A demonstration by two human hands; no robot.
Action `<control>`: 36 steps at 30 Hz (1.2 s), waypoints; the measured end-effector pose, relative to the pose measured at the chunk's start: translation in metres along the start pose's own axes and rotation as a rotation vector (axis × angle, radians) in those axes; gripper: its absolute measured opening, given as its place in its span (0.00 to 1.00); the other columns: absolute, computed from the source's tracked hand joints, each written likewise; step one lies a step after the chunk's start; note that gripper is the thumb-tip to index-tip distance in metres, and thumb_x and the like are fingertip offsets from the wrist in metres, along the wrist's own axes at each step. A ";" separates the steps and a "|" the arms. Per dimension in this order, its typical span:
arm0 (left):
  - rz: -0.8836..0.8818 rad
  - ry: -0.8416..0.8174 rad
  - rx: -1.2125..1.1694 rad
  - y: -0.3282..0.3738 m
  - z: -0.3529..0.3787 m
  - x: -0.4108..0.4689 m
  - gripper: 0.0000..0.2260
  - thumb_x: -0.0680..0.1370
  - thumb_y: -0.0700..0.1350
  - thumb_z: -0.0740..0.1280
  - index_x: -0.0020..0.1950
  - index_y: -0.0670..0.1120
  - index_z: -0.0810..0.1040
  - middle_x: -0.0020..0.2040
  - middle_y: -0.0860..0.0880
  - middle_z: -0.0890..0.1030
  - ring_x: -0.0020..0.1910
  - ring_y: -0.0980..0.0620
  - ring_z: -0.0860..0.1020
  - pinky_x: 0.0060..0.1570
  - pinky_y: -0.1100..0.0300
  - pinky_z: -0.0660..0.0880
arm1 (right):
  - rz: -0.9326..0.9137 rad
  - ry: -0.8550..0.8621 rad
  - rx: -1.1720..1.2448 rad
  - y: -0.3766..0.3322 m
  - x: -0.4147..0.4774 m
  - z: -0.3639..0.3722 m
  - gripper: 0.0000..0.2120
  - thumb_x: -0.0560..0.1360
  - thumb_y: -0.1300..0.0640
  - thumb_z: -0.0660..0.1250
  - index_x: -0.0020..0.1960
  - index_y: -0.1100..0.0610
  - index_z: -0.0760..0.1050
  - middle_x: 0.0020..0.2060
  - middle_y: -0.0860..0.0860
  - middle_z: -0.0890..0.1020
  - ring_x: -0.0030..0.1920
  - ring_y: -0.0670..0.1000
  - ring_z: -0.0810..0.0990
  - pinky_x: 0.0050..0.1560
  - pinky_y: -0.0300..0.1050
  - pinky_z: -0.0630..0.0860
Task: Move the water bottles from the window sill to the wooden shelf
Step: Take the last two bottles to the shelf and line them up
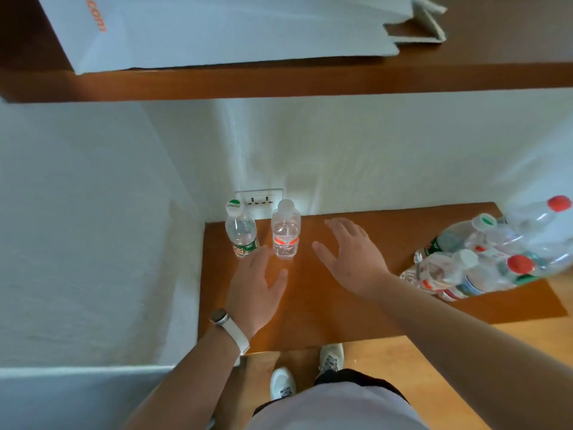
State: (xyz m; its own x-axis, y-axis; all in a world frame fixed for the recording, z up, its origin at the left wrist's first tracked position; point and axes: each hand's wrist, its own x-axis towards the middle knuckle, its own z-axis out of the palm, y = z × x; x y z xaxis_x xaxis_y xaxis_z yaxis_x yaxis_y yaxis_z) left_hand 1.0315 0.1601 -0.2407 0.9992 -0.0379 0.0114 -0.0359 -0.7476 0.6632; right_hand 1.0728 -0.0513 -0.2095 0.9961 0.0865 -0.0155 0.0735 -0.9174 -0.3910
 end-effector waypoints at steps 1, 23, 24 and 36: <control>0.065 -0.017 0.043 0.007 0.004 0.001 0.22 0.80 0.57 0.63 0.72 0.52 0.70 0.71 0.53 0.73 0.71 0.52 0.69 0.65 0.63 0.62 | -0.026 0.019 -0.063 0.005 -0.006 -0.005 0.32 0.77 0.32 0.52 0.74 0.50 0.62 0.72 0.48 0.67 0.72 0.52 0.64 0.66 0.51 0.67; 0.617 -0.157 0.443 0.223 0.144 0.042 0.23 0.81 0.61 0.58 0.72 0.52 0.71 0.73 0.50 0.72 0.72 0.47 0.70 0.67 0.53 0.59 | 0.147 0.212 -0.312 0.213 -0.103 -0.135 0.24 0.77 0.36 0.53 0.66 0.49 0.69 0.64 0.48 0.76 0.65 0.53 0.74 0.63 0.53 0.71; 0.613 -0.157 0.445 0.229 0.150 0.042 0.23 0.81 0.62 0.57 0.71 0.52 0.72 0.72 0.50 0.74 0.70 0.47 0.72 0.66 0.53 0.63 | 0.151 0.200 -0.297 0.224 -0.104 -0.136 0.25 0.77 0.36 0.54 0.67 0.49 0.68 0.64 0.48 0.76 0.65 0.53 0.73 0.63 0.52 0.71; 0.220 -0.130 0.256 0.254 0.200 0.009 0.23 0.79 0.55 0.67 0.73 0.55 0.67 0.68 0.52 0.77 0.63 0.49 0.78 0.57 0.58 0.77 | 0.155 -0.076 0.266 0.294 -0.096 -0.098 0.24 0.74 0.38 0.66 0.65 0.42 0.62 0.57 0.41 0.73 0.51 0.44 0.75 0.48 0.35 0.73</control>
State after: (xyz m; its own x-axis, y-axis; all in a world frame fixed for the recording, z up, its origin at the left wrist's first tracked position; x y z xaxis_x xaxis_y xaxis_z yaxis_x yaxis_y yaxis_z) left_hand 1.0276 -0.1625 -0.2221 0.9572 -0.2881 0.0265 -0.2692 -0.8533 0.4465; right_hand 1.0037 -0.3678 -0.2325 0.9874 -0.0083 -0.1581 -0.1036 -0.7893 -0.6053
